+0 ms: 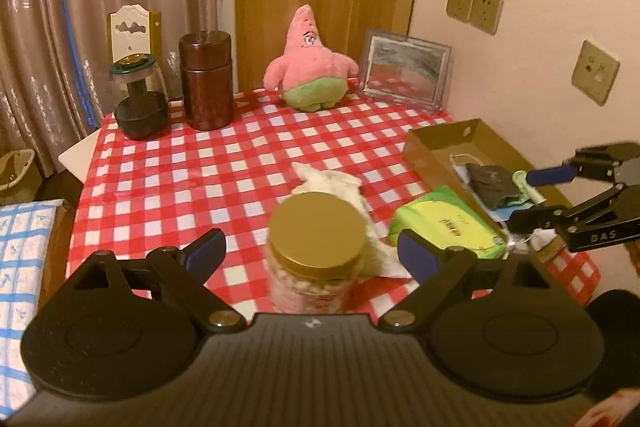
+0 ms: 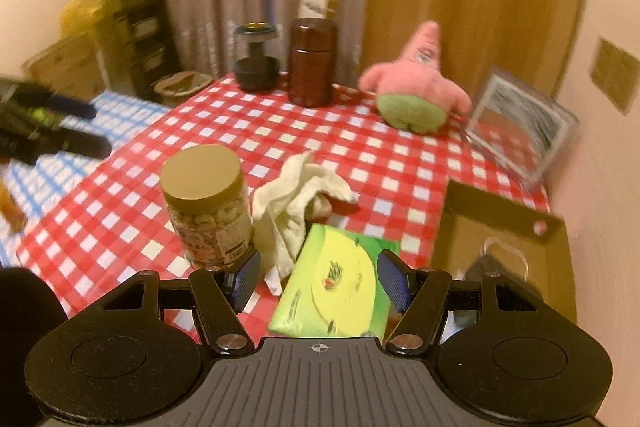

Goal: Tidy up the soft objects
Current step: 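Move the right gripper toward the white towel beside the jar, then grasp the white towel with the right gripper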

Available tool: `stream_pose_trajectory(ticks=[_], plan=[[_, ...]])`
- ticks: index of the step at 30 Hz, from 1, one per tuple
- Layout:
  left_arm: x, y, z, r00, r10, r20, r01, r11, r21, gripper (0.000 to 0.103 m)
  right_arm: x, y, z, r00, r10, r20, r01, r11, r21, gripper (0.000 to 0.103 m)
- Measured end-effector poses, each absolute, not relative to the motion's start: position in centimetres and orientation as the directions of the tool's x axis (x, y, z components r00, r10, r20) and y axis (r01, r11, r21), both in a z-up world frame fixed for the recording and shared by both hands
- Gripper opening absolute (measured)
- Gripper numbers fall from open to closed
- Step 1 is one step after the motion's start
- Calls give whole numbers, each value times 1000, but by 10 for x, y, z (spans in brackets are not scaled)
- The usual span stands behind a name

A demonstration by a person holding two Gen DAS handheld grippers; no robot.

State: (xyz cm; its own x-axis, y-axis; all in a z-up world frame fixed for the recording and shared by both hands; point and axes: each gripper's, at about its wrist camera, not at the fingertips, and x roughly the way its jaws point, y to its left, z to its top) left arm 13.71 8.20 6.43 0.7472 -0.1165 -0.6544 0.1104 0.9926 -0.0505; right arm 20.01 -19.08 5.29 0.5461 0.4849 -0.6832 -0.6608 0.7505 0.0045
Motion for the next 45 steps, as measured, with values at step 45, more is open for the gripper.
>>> stream_pose_trajectory(ticks=[45], plan=[[277,197,-24,642,-167,-748,208,977,-40,91,335,-36,-92,274,433,-859,-916,-153,-370,86]])
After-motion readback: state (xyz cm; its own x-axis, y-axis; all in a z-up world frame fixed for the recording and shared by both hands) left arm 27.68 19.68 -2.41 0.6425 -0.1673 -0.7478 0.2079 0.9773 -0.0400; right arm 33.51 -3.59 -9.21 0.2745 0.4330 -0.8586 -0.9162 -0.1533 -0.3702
